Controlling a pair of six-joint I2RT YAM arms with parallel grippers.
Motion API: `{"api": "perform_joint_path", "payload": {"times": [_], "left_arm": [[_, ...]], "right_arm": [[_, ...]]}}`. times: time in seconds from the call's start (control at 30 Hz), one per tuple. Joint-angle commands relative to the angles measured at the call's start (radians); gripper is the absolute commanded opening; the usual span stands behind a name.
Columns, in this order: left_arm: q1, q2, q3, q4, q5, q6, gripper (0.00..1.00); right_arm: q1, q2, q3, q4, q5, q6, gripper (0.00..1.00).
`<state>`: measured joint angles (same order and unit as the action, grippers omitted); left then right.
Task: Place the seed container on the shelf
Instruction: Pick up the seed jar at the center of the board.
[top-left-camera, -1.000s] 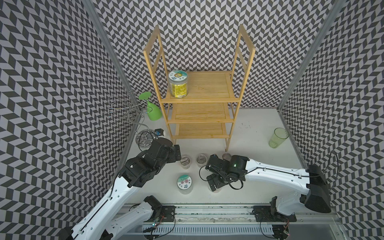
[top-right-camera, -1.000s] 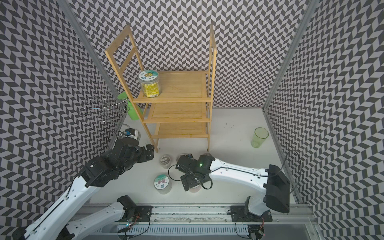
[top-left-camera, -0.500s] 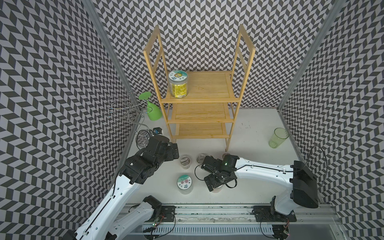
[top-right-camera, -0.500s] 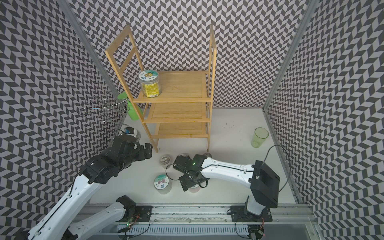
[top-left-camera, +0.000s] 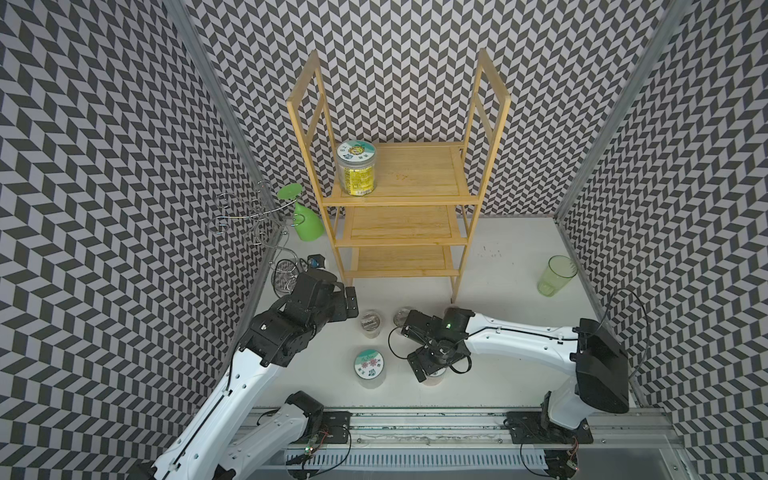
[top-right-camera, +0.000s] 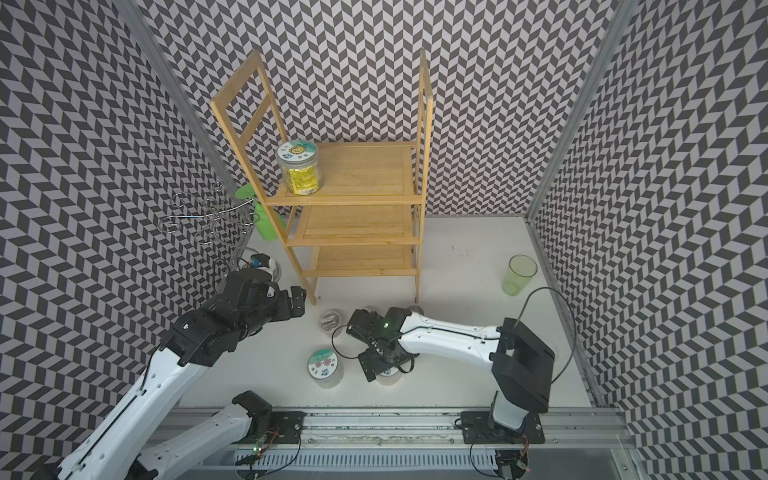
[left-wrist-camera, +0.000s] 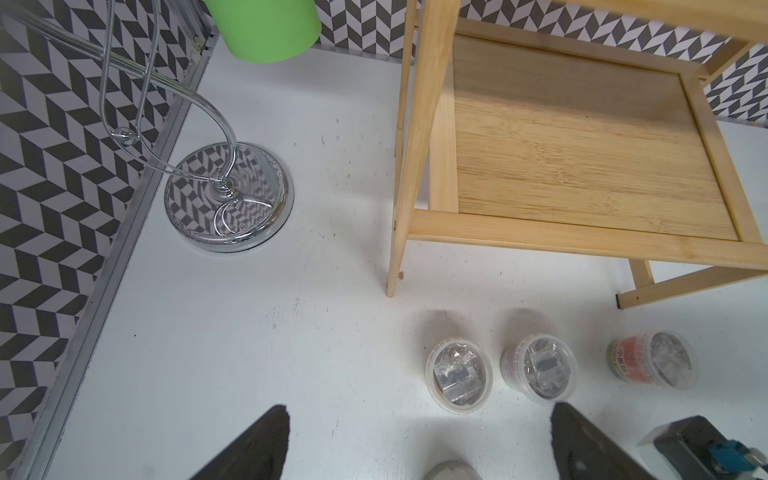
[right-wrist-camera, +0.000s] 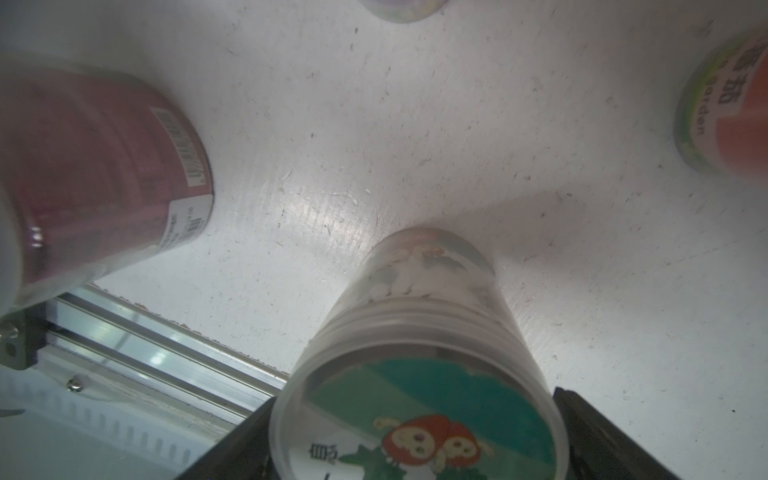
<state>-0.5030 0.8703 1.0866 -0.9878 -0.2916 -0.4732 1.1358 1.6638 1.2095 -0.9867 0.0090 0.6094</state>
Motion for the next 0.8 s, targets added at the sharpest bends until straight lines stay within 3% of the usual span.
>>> {"api": "perform_joint_path", "payload": {"times": [0.0,0.77], "left_arm": [[0.010,-0.001,0.007,0.022,0.011,0.021,0.99],[0.011,-0.022,0.015,0.029,0.035,0.052,1.00]], "right_arm": [[-0.001,0.007,-0.022,0.019,-0.016,-0.012,0.99],[-0.002,-0.055,-0.003,-0.024,0.015,-0.014,0.82]]}}
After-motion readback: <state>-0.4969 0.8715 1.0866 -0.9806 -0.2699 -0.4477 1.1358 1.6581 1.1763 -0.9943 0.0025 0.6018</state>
